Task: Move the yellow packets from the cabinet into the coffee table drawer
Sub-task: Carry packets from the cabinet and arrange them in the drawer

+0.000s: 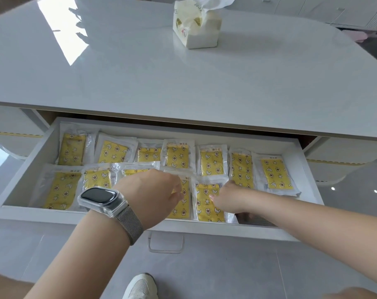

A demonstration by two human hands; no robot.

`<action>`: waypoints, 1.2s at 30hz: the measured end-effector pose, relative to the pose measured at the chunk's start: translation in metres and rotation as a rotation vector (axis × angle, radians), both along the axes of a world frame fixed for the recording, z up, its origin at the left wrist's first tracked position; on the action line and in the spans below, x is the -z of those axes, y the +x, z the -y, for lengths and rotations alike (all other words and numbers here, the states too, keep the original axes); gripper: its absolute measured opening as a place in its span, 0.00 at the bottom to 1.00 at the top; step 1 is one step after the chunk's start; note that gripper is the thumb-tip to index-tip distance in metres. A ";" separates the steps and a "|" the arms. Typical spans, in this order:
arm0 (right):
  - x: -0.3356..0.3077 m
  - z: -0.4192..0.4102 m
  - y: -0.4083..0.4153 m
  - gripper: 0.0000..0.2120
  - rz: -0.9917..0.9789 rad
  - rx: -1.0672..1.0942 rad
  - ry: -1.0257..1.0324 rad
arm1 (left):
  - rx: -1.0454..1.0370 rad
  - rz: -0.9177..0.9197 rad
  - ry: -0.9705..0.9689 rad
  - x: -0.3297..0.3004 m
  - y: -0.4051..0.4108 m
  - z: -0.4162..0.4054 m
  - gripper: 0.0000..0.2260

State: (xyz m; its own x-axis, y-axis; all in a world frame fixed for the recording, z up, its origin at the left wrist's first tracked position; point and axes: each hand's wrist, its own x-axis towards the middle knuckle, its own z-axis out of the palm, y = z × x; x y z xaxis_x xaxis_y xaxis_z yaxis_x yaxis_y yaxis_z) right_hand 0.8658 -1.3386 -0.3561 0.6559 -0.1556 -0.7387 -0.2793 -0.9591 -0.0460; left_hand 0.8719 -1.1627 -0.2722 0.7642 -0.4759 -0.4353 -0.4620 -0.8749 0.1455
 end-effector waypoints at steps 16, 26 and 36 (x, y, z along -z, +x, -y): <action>-0.037 0.051 -0.001 0.36 -0.239 0.358 0.201 | -0.032 -0.117 0.039 0.009 0.004 0.002 0.16; -0.048 0.066 0.017 0.23 0.087 0.080 0.104 | -0.060 0.103 0.027 0.014 0.024 0.008 0.16; -0.133 0.022 0.030 0.15 0.111 0.055 0.152 | -0.078 -0.073 0.092 -0.052 0.049 -0.007 0.18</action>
